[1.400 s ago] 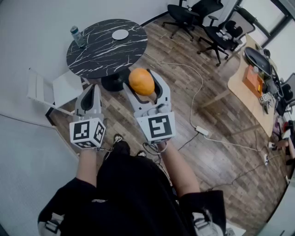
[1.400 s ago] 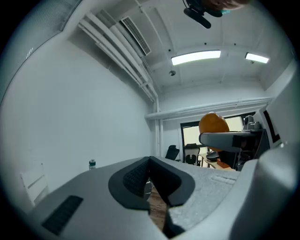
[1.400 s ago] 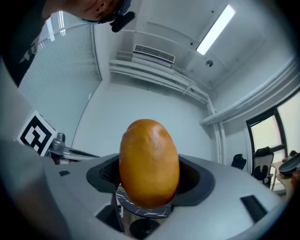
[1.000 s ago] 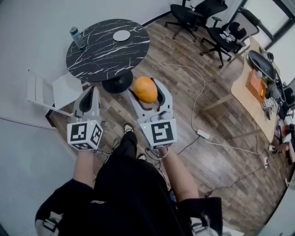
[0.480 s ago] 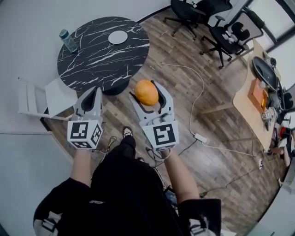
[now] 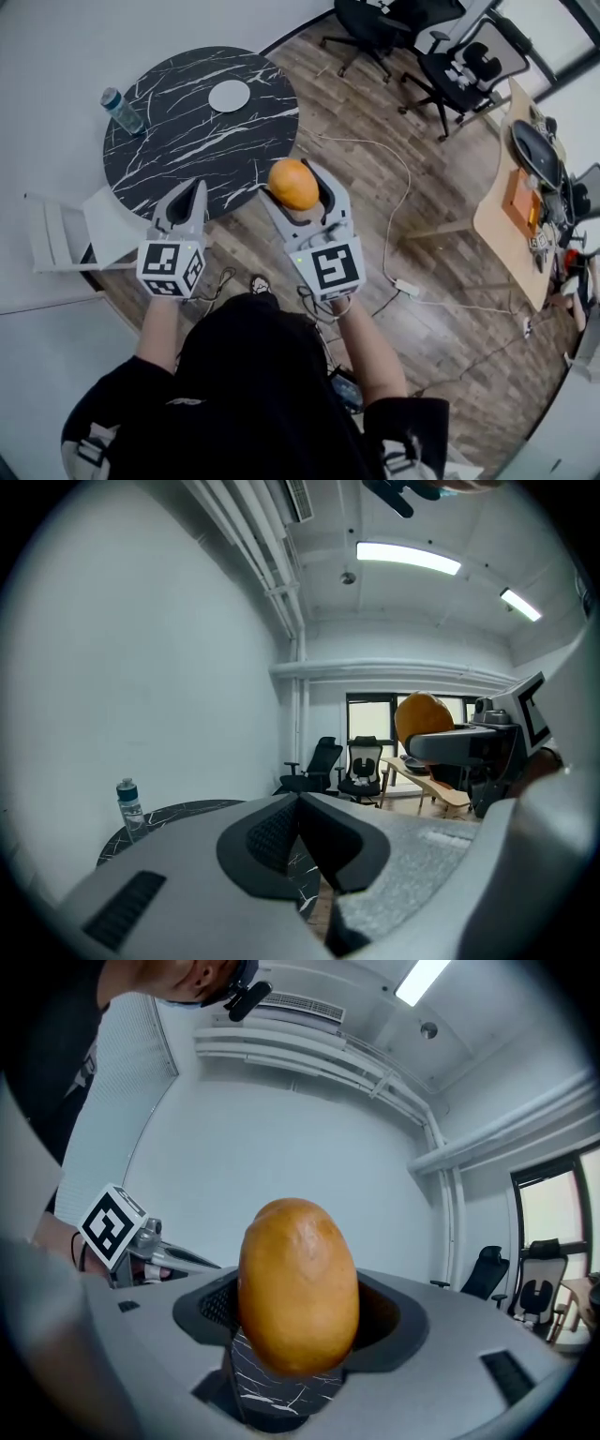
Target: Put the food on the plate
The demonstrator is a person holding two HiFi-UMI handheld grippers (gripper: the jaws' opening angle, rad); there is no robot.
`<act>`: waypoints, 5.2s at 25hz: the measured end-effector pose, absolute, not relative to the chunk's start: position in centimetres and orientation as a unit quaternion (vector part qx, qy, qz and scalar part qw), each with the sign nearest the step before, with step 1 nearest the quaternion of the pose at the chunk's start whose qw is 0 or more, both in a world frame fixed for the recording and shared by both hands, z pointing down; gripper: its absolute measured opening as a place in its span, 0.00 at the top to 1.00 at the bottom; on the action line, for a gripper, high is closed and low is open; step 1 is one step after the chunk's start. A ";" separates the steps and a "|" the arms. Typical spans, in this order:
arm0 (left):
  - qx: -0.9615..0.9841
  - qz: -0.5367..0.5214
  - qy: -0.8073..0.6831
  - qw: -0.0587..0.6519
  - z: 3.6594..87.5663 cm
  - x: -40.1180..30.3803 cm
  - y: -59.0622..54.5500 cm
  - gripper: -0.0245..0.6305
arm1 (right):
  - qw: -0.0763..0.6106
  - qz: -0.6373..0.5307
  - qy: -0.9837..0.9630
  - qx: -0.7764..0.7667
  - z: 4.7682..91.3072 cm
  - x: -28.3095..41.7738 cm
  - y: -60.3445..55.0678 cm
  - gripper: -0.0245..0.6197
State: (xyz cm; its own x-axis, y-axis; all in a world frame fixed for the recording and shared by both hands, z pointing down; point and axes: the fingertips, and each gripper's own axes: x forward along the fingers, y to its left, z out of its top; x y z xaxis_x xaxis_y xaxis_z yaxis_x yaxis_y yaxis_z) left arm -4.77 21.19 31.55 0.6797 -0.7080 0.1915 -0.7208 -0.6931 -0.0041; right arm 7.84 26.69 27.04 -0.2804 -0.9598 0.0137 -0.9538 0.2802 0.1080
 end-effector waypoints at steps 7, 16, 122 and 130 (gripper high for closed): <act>0.918 0.105 -0.379 0.054 33.8 -5.9 17.5 0.96 | 0.062 -0.037 -0.805 0.589 28.6 7.3 22.9 0.50; 0.903 0.098 -0.408 0.091 36.3 -7.7 13.6 0.96 | 0.110 -0.052 -0.835 0.536 29.7 6.1 18.3 0.50; 0.734 0.271 -0.499 0.372 61.7 -3.0 -11.4 0.96 | 0.554 0.114 -0.814 0.136 67.8 5.0 -23.8 0.48; 0.738 0.262 -0.495 0.378 61.2 -2.3 -9.8 0.96 | 0.516 0.132 -0.831 0.161 66.3 4.8 -23.4 0.46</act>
State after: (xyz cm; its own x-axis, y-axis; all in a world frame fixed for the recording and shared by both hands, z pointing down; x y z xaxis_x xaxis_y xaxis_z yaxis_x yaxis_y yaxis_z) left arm -2.28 -9.77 61.21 0.3735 -0.5319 0.7600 -0.9276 -0.2252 0.2982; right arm 4.75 -23.41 66.28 -0.4153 -0.1308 0.9002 -0.4039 0.9132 -0.0536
